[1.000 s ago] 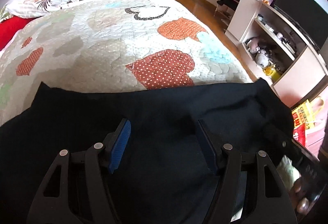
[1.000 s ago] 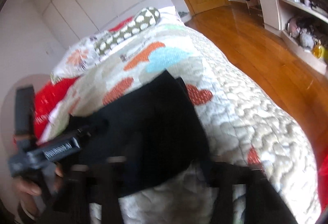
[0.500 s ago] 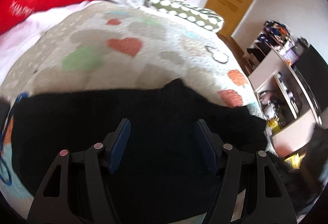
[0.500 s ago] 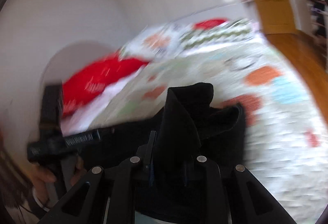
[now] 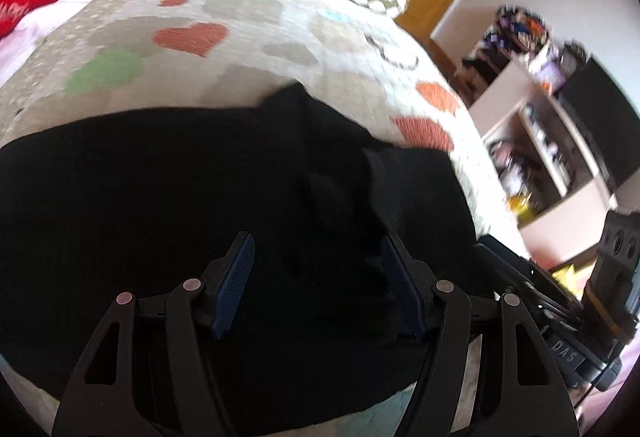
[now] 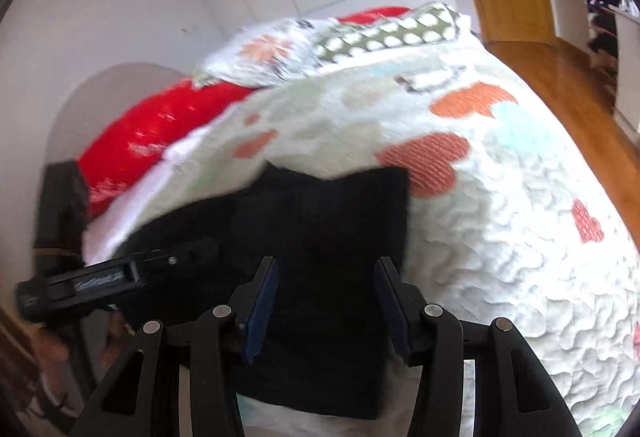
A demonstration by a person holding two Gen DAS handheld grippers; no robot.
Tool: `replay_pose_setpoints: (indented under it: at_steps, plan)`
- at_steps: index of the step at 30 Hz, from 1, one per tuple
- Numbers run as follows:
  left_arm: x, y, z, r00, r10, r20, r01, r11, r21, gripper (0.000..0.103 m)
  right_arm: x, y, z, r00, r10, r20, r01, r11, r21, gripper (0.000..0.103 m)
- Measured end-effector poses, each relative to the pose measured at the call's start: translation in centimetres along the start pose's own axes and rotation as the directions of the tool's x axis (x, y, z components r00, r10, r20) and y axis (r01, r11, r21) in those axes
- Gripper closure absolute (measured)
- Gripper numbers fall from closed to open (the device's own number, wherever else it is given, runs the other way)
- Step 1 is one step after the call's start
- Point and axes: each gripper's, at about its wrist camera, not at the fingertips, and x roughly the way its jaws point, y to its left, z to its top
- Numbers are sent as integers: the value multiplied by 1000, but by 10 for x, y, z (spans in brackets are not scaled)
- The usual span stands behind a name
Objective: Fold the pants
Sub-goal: 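Grasp the pants with the left tool while the right tool grasps and folds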
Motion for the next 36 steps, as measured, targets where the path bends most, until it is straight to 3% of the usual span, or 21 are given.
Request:
replay_pose_setpoints:
  at_steps: [3, 4, 5, 6, 8, 9, 12, 14, 19, 24, 30, 36]
  plan:
    - [12, -19, -2, 998, 46, 35, -48, 996, 79, 38, 8, -4, -3, 999, -34, -17, 34, 999, 10, 54]
    - [15, -23, -2, 997, 70, 39, -73, 992, 100, 48, 6, -5, -3, 999, -33, -13, 33, 999, 13, 54]
    - [16, -25, -2, 996, 79, 36, -82, 991, 109, 74, 5, -4, -1, 999, -34, -8, 34, 999, 12, 54]
    - [14, -24, 0, 997, 68, 36, -72, 992, 105, 83, 2, -5, 2, 999, -37, -1, 37, 999, 5, 54]
    - [0, -17, 4, 999, 15, 47, -18, 997, 71, 88, -9, -2, 8, 999, -43, 31, 44, 999, -25, 54]
    - [-9, -13, 6, 998, 9, 64, -12, 998, 60, 89, -13, 2, 12, 998, -41, 50, 43, 998, -45, 54]
    - [-25, -3, 4, 992, 77, 104, -83, 995, 51, 89, -14, 15, 16, 998, -20, 61, 25, 996, -89, 58]
    - [-19, 6, 2, 993, 91, 76, -94, 995, 37, 89, -3, 25, 18, 999, -20, 48, 26, 993, -116, 61]
    - [-6, 14, -9, 991, 121, 62, -121, 993, -1, 88, 51, 34, 7, 995, -75, -69, 64, 986, -151, 61]
    - [-12, 16, -11, 989, 134, 61, -133, 991, -19, 76, 40, 38, 9, 993, -99, -67, 86, 981, -173, 62]
    - [-19, 15, -15, 985, 157, 73, -156, 988, -15, 76, 8, 46, -1, 996, -74, -48, 64, 982, -178, 62]
    - [-20, 13, -20, 983, 165, 82, -165, 986, -16, 76, 23, 57, -25, 988, -113, -101, 87, 968, -237, 61]
